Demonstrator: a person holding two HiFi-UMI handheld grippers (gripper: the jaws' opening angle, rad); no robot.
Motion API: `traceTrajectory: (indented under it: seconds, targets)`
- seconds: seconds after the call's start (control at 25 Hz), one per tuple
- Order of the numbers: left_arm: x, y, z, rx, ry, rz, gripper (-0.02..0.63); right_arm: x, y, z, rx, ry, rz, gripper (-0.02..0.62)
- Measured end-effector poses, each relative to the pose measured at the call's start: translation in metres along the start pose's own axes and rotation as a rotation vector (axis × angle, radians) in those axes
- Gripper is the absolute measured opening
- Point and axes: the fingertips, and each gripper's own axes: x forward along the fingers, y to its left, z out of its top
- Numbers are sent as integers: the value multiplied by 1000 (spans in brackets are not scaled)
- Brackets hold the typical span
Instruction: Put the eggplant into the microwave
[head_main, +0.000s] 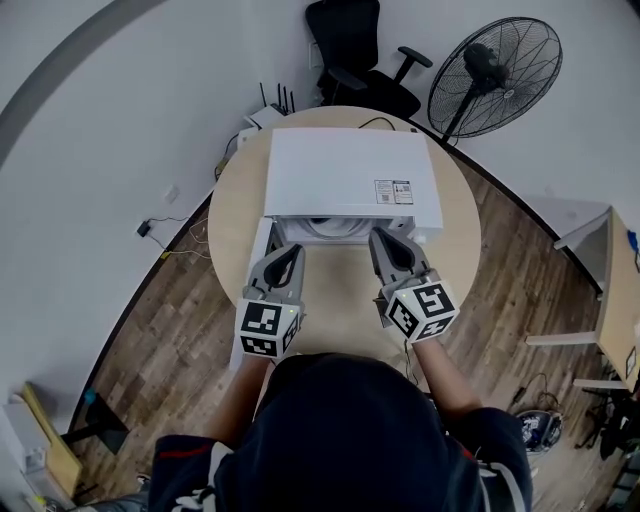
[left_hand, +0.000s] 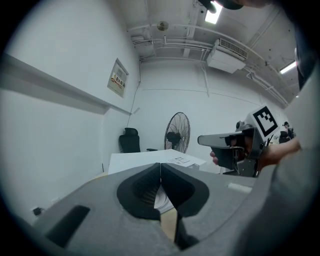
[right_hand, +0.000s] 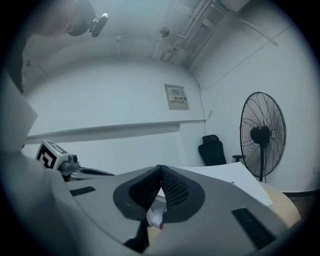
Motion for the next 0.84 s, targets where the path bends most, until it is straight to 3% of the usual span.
traceTrajectory:
  seconds: [0.24, 0.44, 0.84]
  targets:
    - [-2, 1, 1, 7, -4, 12, 17, 2, 3, -1, -2, -6, 11, 11]
    - [-1, 5, -2, -47, -3, 14, 17, 5, 3, -3, -7, -2, 15, 11]
    - [3, 2, -3, -33, -8, 16, 17, 8, 2, -9, -7, 5, 22, 11]
